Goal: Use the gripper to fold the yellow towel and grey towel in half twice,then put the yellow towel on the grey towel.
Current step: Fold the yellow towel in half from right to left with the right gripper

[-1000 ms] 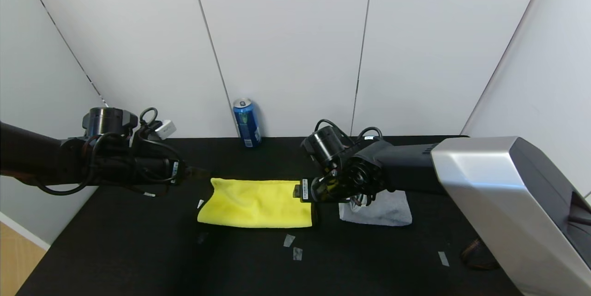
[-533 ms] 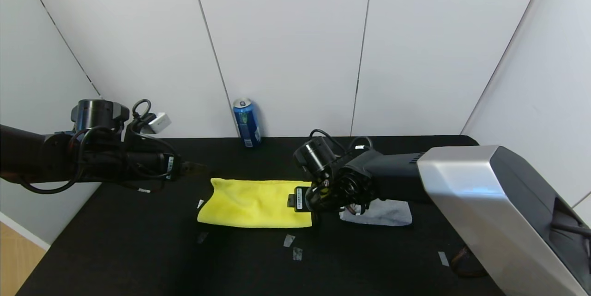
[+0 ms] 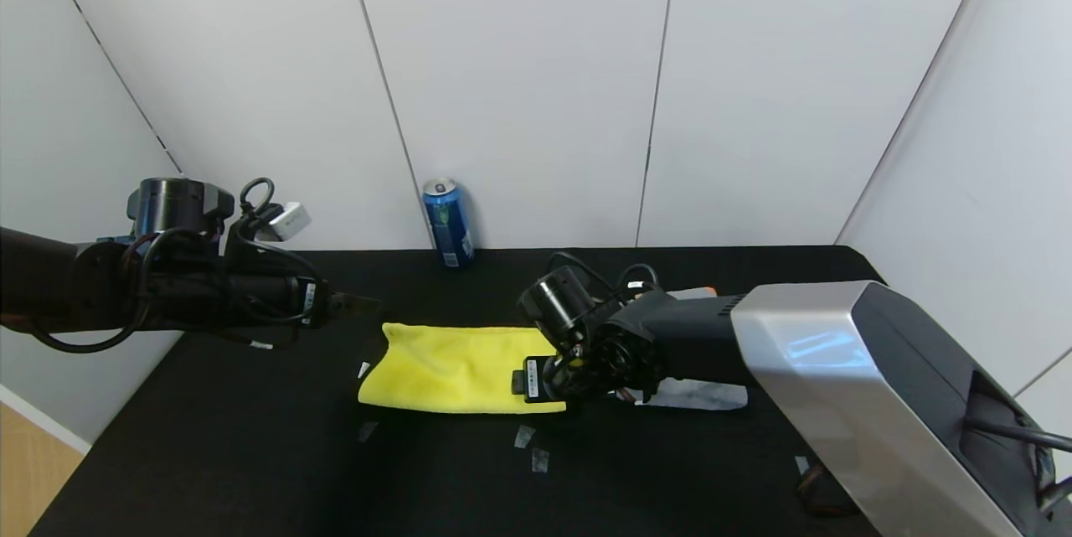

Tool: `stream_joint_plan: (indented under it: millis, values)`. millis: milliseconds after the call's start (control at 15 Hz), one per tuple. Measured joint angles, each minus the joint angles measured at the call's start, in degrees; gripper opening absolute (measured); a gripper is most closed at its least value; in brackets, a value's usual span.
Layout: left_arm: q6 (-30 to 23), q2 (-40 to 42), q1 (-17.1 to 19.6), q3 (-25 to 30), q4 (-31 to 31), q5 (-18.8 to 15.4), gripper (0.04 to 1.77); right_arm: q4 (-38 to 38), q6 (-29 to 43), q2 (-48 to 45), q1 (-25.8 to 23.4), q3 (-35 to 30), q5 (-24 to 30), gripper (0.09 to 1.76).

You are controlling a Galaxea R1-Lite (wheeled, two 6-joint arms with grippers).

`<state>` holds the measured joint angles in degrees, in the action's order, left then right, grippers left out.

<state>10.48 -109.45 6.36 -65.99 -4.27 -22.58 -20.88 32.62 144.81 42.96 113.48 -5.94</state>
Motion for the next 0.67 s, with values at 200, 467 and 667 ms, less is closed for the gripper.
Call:
stream_joint_plan:
  millis: [200, 467, 667]
  values:
    - [0.0, 0.0, 0.0, 0.0, 0.0, 0.0, 1.70, 0.0, 0.0, 0.5, -0.1, 0.1, 0.1, 1.70]
    - [0.0, 0.0, 0.0, -0.1, 0.0, 0.0, 1.70, 0.4, 0.0, 0.9, 0.0, 0.2, 0.5, 1.70]
    - [0.0, 0.1, 0.0, 0.0, 0.0, 0.0, 1.71, 0.5, 0.0, 1.1, 0.2, 0.4, 0.5, 1.70]
